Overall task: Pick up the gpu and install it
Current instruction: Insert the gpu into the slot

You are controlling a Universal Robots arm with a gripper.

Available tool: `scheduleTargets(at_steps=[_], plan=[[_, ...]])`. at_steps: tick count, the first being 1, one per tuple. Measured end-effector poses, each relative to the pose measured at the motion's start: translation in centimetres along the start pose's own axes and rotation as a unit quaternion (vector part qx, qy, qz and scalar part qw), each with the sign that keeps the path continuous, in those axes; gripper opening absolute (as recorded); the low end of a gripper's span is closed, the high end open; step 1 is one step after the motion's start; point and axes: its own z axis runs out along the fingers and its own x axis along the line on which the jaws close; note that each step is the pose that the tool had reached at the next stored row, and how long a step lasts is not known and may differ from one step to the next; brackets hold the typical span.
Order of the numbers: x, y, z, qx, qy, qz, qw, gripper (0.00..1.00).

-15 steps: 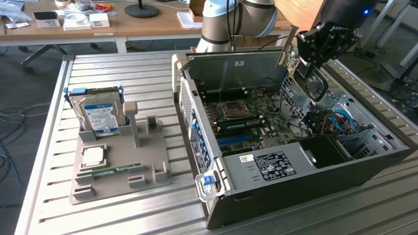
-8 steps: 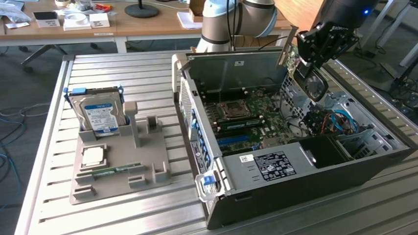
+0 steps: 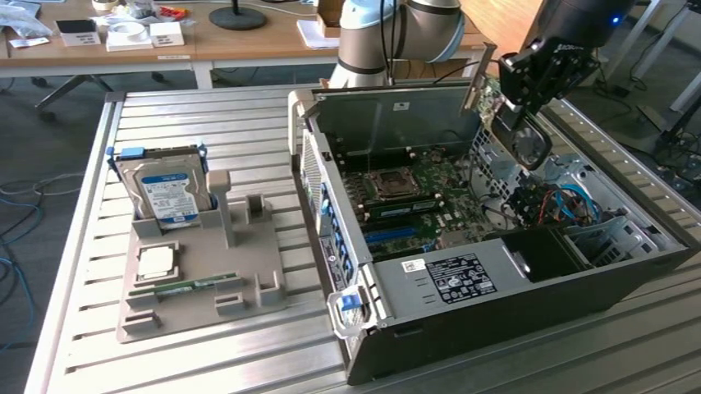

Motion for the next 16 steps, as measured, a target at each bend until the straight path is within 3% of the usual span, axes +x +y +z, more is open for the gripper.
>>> scheduleTargets(at_steps=[9, 16], plan=[[0.0, 0.0, 0.0, -0.0002, 0.0037, -0.047, 0.9989, 0.27], [0.0, 0.0, 0.01, -0.0004, 0.0072, -0.092, 0.9957, 0.27]])
